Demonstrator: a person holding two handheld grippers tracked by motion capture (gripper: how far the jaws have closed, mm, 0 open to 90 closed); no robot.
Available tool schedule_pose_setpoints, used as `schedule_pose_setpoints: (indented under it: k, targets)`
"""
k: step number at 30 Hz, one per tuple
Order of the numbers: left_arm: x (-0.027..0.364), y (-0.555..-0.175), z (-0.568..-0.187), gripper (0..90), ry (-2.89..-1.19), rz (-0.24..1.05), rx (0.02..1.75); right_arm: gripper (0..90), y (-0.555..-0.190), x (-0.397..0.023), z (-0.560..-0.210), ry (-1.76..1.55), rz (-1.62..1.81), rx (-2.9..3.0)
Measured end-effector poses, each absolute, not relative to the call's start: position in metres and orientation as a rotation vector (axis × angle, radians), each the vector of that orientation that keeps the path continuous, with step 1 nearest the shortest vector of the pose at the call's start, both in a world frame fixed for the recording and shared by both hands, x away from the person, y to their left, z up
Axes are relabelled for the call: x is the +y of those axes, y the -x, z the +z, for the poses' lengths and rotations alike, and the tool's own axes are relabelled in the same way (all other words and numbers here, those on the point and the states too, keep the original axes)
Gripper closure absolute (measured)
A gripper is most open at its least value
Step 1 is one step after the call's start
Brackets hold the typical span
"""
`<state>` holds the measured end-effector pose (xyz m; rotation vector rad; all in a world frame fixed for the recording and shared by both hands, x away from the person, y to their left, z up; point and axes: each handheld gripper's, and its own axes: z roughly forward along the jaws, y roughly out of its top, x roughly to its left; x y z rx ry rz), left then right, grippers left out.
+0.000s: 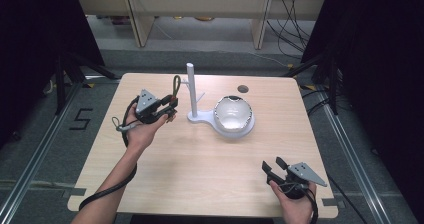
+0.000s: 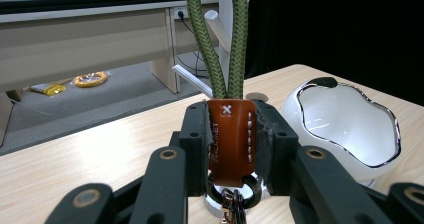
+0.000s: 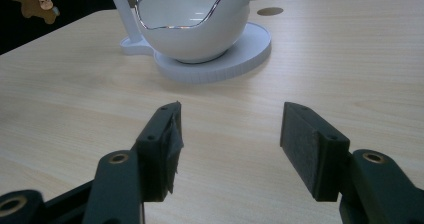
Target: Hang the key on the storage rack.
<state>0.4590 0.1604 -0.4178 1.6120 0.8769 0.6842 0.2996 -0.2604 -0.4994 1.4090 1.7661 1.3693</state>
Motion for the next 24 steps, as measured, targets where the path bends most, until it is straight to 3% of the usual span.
schedule_pose_setpoints:
  k: [24]
  targets:
    - [0.1546, -0.4679, -0.421, 68.2, -1.621, 0.659, 0.904, 42.8, -0.3011, -0.2632, -0.4999, -1.362, 1.35, 1.774]
